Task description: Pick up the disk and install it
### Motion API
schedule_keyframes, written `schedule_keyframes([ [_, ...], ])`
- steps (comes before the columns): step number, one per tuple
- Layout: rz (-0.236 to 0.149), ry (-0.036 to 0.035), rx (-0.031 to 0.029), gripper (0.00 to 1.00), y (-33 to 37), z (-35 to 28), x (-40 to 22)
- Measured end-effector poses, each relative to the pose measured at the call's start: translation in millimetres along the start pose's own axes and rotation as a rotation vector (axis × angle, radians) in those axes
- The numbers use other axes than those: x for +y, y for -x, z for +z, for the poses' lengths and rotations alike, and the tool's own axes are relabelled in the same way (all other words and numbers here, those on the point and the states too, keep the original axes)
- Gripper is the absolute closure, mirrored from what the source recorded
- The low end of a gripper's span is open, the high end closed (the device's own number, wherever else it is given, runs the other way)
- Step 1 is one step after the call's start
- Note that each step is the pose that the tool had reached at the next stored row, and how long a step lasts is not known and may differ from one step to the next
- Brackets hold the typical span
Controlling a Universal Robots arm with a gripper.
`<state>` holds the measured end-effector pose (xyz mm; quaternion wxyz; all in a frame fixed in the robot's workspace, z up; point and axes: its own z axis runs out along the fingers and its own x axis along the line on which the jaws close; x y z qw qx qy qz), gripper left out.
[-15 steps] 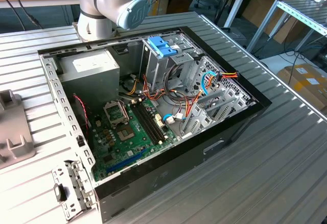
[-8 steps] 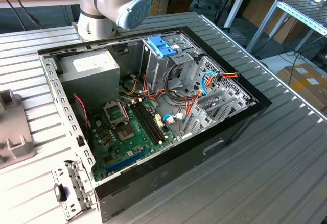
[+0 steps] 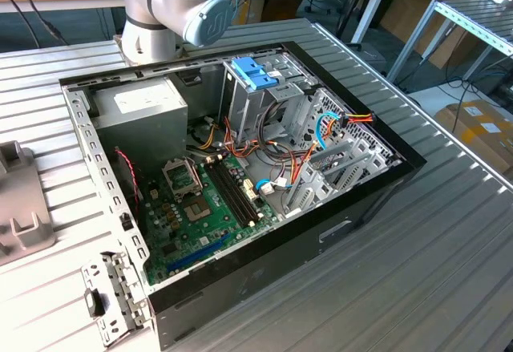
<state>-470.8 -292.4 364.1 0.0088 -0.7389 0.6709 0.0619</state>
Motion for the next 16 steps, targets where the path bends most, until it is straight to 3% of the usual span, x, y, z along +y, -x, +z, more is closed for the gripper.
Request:
schedule_keyframes([
  [16, 0.0, 0.0, 0.0, 0.63, 0.9, -8.4, 0.6],
])
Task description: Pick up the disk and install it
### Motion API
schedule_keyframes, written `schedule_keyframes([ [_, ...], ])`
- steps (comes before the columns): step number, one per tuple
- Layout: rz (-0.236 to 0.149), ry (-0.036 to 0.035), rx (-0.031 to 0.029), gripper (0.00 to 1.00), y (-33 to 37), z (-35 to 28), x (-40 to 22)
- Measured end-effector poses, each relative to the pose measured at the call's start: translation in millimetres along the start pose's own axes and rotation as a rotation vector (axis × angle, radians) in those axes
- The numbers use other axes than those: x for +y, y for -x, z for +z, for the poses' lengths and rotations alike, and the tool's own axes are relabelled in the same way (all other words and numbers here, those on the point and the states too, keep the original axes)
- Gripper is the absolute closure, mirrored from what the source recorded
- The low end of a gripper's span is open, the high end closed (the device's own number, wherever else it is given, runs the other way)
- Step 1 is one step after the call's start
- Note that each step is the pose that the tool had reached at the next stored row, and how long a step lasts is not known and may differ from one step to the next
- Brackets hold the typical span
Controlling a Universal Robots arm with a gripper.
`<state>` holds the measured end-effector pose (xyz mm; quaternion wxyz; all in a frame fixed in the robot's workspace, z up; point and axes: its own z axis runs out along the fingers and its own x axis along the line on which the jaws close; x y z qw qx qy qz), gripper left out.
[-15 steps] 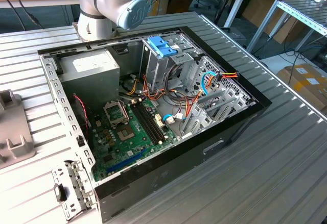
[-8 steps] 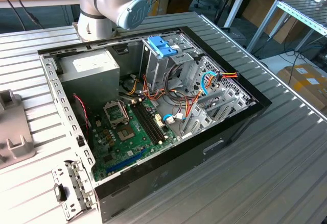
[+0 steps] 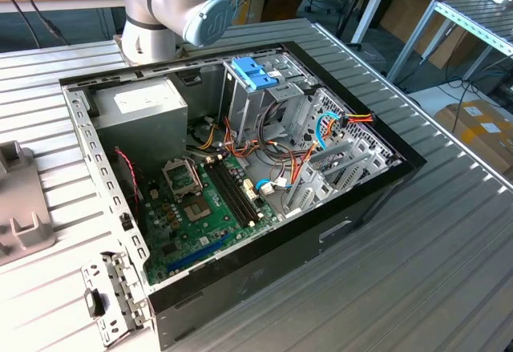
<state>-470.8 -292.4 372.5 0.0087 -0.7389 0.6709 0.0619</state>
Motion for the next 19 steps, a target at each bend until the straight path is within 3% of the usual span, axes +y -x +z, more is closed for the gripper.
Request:
schedule_keyframes([
  [19, 0.0, 0.0, 0.0, 0.63, 1.3, -12.7, 0.9],
])
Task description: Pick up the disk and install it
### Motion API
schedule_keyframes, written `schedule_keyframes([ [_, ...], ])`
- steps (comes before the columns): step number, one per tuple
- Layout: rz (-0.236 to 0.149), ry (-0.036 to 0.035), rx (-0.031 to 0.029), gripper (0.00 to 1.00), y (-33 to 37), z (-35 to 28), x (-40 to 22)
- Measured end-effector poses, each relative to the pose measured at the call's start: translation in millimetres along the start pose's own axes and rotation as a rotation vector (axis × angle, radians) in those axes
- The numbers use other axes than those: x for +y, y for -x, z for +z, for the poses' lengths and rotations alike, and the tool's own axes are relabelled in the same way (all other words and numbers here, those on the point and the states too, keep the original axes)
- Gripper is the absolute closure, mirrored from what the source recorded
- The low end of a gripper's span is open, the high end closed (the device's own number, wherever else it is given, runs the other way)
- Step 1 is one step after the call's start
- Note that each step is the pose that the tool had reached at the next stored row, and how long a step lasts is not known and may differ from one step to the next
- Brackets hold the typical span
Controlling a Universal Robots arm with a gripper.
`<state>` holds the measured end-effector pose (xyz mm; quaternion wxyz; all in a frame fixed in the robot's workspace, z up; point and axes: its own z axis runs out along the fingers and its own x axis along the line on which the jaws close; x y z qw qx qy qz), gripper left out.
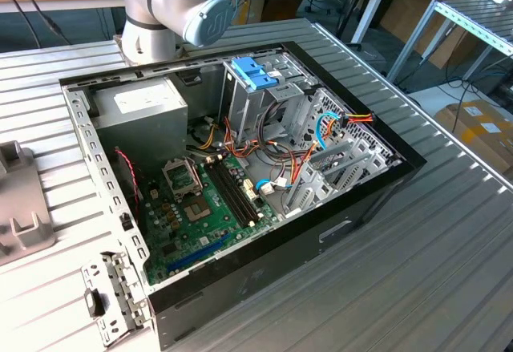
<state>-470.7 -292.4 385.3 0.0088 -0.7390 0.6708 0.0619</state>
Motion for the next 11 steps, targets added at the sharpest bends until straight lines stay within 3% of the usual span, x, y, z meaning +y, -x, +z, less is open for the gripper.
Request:
schedule_keyframes([
  [11, 0.0, 0.0001, 0.0001, 0.63, 0.8, -7.4, 0.5],
])
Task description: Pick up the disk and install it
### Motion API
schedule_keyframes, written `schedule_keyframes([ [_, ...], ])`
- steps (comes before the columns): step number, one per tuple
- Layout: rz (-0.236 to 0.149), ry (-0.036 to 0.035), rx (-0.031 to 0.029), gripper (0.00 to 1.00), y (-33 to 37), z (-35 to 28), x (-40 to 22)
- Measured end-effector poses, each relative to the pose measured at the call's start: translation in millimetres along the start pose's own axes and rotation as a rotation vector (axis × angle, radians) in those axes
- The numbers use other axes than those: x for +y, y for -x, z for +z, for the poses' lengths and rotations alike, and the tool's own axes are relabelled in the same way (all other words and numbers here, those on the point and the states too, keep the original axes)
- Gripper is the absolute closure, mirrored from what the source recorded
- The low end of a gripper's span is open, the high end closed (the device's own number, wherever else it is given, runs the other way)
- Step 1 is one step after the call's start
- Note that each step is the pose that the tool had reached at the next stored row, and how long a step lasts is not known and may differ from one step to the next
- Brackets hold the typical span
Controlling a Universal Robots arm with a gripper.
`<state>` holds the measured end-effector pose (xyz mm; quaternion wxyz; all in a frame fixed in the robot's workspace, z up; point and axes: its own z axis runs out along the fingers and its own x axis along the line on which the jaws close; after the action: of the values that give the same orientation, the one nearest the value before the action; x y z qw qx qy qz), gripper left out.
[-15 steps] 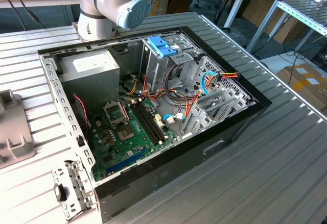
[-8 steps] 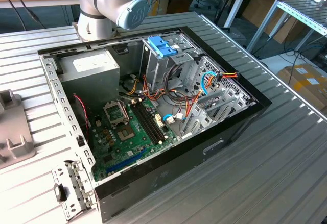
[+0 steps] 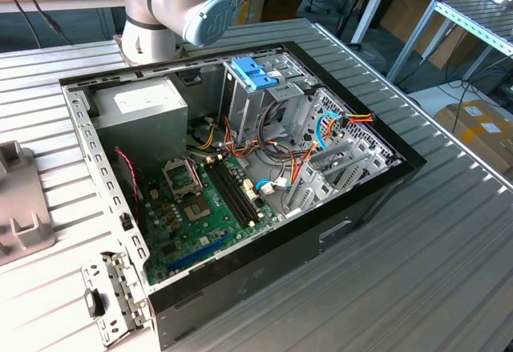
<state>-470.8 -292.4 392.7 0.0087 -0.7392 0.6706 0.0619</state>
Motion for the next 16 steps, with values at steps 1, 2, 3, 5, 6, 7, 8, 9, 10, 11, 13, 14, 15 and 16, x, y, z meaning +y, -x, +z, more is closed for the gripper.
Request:
schedule_keyframes([
  [1, 0.0, 0.0, 0.0, 0.63, 0.1, -0.9, 0.1],
  [2, 0.0, -0.0001, 0.0, 0.63, 0.2, -1.5, 0.1],
  [3, 0.0, 0.0, 0.0, 0.63, 0.2, -2.1, 0.2],
  [5, 0.0, 0.0, 0.0, 0.63, 0.3, -3.1, 0.2],
  [6, 0.0, 0.0001, 0.0, 0.63, 0.4, -4.0, 0.3],
  [7, 0.0, 0.0, 0.0, 0.63, 0.5, -4.6, 0.3],
  [8, 0.0, 0.0, 0.0, 0.63, 0.5, -5.0, 0.3],
  [9, 0.0, 0.0, 0.0, 0.63, 0.6, -5.6, 0.4],
  [10, 0.0, 0.0, 0.0, 0.63, 0.6, -6.1, 0.4],
  [11, -0.001, 0.0001, 0.0, 0.63, 0.7, -6.9, 0.5],
  [13, -0.001, 0.0, 0.0, 0.63, 0.8, -8.0, 0.6],
  [14, -0.001, 0.0001, 0.0, 0.63, 0.9, -8.8, 0.6],
  [15, -0.001, 0.0001, 0.0, 0.63, 1.0, -9.3, 0.7],
  [16, -0.001, 0.0, 0.0, 0.63, 1.0, -10.1, 0.7],
])
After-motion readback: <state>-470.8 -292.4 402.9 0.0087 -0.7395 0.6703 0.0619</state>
